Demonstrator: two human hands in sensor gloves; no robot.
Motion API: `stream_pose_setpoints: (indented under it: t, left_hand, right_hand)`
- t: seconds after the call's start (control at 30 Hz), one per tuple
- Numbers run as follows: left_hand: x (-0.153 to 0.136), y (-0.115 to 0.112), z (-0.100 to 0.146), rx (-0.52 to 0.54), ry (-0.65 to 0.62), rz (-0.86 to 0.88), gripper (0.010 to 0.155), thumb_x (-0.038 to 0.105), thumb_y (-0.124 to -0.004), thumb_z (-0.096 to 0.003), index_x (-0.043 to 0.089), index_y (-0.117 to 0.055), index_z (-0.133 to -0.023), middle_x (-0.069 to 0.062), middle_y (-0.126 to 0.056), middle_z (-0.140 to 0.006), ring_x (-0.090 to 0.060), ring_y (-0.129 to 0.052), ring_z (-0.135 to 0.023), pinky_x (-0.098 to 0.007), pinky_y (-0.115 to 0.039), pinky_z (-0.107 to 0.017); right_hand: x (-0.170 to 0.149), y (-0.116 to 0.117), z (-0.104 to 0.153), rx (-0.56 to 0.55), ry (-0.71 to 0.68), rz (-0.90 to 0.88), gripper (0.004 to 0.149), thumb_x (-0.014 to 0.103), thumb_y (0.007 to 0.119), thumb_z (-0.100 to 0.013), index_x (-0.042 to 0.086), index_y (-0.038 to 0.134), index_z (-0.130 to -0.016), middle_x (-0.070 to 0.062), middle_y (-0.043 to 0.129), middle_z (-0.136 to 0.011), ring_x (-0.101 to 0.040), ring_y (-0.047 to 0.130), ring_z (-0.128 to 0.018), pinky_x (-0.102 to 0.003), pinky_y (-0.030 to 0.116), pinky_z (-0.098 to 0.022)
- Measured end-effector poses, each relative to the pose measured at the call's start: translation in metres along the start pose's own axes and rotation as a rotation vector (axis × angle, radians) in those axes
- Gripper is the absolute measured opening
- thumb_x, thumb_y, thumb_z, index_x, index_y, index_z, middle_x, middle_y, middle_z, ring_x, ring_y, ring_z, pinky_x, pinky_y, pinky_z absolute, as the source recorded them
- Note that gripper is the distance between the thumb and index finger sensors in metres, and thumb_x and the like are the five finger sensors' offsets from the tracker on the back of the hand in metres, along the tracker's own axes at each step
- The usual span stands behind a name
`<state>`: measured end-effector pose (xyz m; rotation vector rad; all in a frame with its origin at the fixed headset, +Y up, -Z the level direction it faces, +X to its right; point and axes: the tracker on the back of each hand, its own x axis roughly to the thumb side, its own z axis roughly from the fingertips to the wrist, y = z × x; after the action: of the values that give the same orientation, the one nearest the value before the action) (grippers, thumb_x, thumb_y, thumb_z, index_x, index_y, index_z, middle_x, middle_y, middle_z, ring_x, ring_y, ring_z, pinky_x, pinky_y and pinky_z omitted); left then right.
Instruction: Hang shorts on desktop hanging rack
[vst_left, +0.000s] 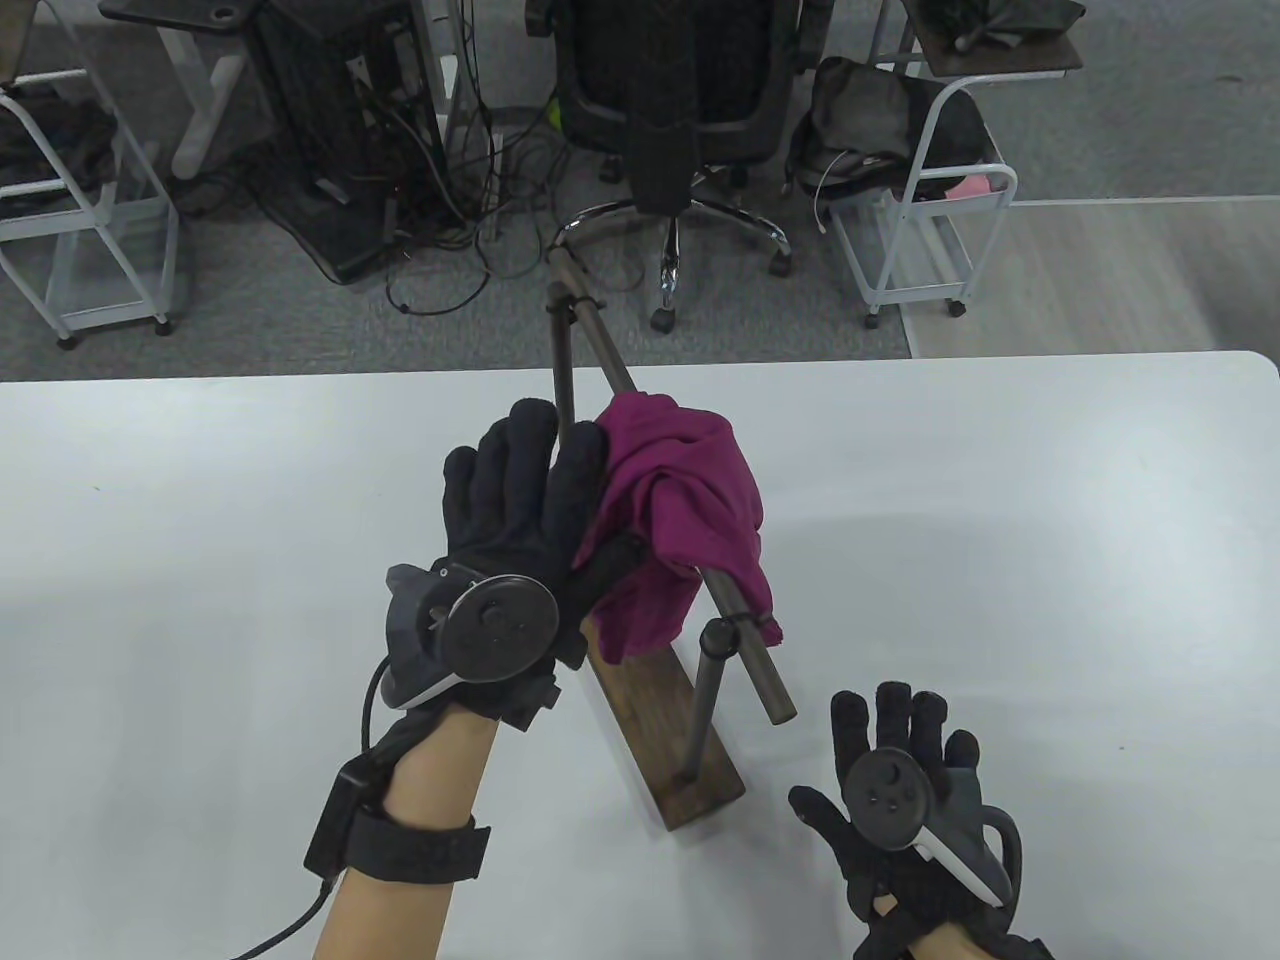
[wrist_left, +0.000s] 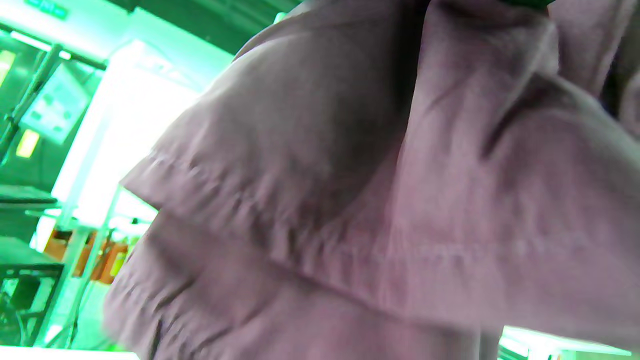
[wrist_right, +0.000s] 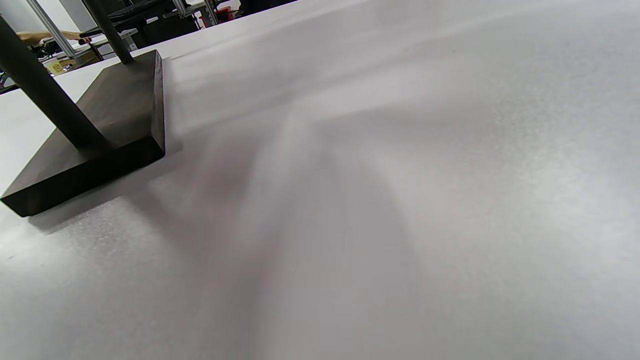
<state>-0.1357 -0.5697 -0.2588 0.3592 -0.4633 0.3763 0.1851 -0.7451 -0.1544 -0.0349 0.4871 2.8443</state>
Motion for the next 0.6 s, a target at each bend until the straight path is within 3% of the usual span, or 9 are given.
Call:
stream_pose_setpoints:
  t: [0.4,0.6]
  left_hand:
    - [-0.03,-0.022,0.041,-0.106,0.122,0.054,0.085,0.068,-0.05,-0.0596,0.035,0.003,-0.117,-0.017,0.006,-0.125,-0.046,-0.008,-0.115,-0.072,-0.005,-0.077]
    - [-0.047,-0.033,0.065,-0.214,0.195,0.069,0.084,0.068,-0.05,-0.0596,0.035,0.003,-0.116,-0.018,0.008,-0.124,-0.047,-0.005,-0.114,-0.074,-0.005,-0.076]
  right_hand:
    - [0.002,0.002,-0.001,0.012,0.003,0.009,0.084,0.066,0.047,-0.053,0.039,-0.021,-0.092,-0.001,-0.037,-0.098,-0.035,-0.034,-0.094,-0.064,-0.019,-0.066]
    - [0.002,0.002,-0.001,0.016,0.006,0.012,0.083,0.066,0.047,-0.053,0.039,-0.022,-0.092,-0.001,-0.037,-0.098,-0.035,-0.034,-0.094,-0.064,-0.019,-0.066]
